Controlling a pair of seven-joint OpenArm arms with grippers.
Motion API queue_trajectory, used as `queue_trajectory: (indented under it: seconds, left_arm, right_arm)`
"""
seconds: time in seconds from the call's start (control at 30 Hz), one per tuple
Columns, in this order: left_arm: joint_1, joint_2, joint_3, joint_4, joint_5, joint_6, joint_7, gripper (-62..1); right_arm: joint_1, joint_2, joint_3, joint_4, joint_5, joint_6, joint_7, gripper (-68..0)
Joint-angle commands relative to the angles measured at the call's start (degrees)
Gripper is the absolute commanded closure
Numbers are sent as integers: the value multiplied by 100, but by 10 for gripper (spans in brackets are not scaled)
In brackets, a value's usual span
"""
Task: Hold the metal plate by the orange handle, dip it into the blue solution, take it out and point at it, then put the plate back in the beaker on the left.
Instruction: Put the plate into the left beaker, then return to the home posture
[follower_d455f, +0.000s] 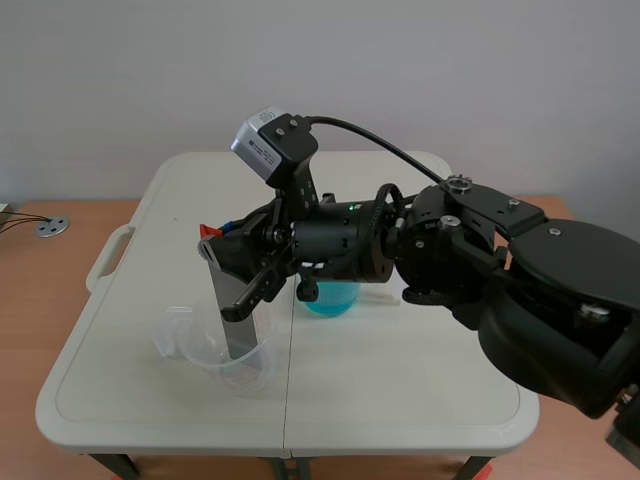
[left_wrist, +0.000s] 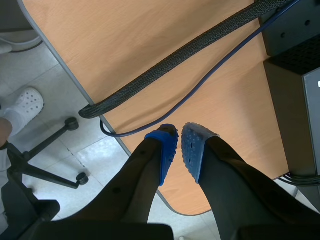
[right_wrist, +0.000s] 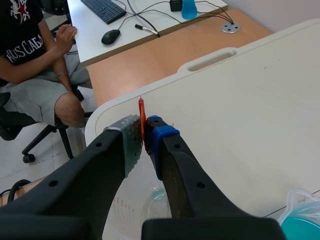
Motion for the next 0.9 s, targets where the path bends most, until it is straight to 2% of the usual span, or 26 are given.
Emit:
queue_trajectory:
  seconds: [0.0,0.13,0.23,0.3,0.4,0.67,0.87]
  left_arm:
    - [50,-31,17,35,7,0,-7,-84]
    - [50,-31,17,35,9,0,55,-115]
    - [50,-33,17,35,15,0,55,-197]
    - [50,-33,17,35,103,2,55,-315]
    - [50,-33,17,35,116,7,52,-615]
    - [50,-31,15,35,114,4,48,-623]
    - [48,-33,15,35,114,4,46,-623]
  right_arm:
    - [50,17,-37,15,-9,0,-87,-29]
    - [72,17,-37,15,-9,0,-85,-136]
    - [83,17,-11,15,-11,-2,-87,-222]
    - [83,22,24,15,-11,-2,-98,-293]
    - [83,33,96,15,-9,-9,-94,-429]
    - [79,33,632,17,-7,-72,-33,-667]
    - [72,144,1069,175,-52,-66,-92,-665]
